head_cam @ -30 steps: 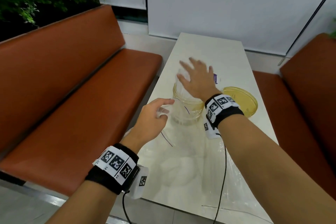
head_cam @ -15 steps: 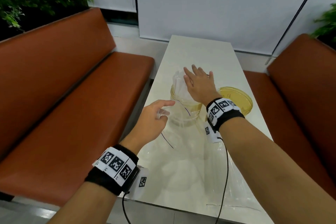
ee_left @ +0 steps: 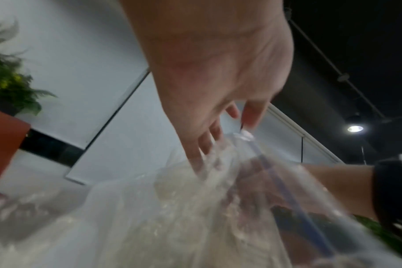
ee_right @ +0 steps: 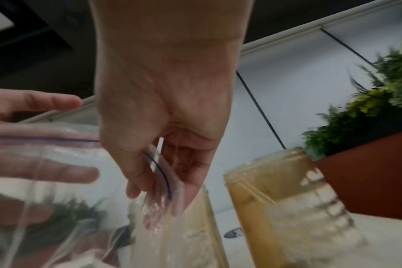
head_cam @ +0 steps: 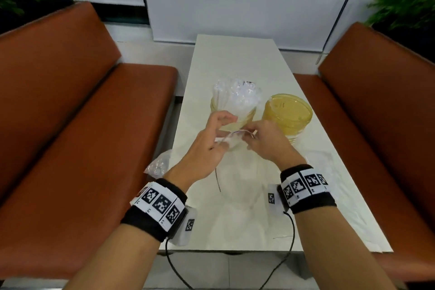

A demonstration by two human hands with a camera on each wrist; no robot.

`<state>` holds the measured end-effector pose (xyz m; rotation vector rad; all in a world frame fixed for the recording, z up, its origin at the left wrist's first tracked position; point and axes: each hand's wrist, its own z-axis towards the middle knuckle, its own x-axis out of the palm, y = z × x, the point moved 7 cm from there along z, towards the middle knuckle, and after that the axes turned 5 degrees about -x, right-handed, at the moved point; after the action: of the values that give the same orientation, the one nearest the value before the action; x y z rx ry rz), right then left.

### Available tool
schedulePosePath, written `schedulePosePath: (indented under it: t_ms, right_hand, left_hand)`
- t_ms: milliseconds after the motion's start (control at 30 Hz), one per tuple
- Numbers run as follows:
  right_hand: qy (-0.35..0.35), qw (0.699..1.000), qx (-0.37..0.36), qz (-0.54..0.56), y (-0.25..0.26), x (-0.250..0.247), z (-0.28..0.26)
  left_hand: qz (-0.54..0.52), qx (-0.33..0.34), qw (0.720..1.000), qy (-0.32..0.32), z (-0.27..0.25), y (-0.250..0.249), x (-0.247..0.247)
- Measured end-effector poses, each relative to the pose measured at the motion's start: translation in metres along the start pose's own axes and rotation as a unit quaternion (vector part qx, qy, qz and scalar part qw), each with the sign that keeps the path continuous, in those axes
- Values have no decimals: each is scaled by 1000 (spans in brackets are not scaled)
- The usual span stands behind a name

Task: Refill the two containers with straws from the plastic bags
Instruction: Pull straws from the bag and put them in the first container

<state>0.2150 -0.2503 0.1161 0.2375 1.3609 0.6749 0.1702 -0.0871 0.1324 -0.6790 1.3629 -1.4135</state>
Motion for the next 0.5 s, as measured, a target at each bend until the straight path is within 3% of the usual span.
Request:
schedulePosePath:
  t_ms: [67, 133, 167, 233, 300, 333, 400, 467, 500]
  right_hand:
    - [2, 998, 43, 46, -17, 5, -9]
    - [29, 994, 72, 72, -30, 9, -22]
    - [47, 994, 76, 67, -34, 10, -28]
    - [99, 991, 81, 49, -40, 9, -42]
    - [135, 984, 85, 82, -49, 1, -59]
    - [124, 981, 94, 113, -57, -8, -69]
    - [34, 982, 142, 123, -89, -37, -92]
    - [-57, 968, 246, -6, -134, -71, -123]
    - [-68, 945, 309, -85, -158, -84, -140]
  left_hand:
    - [-28, 2, 998, -61, -4, 5, -3]
    - [76, -9, 991, -113, -5, 22, -5]
    - [186, -32, 977, -96, -4, 34, 0]
    - [371, -120, 921, 28, -7, 70, 25]
    - [433, -204, 867, 140, -23, 105, 48]
    - [445, -222, 851, 166, -30, 118, 56]
    - [467, -233, 833, 183, -39, 135, 68]
    - [482, -242, 821, 189, -43, 148, 77]
    - [488, -244, 816, 190, -43, 152, 82]
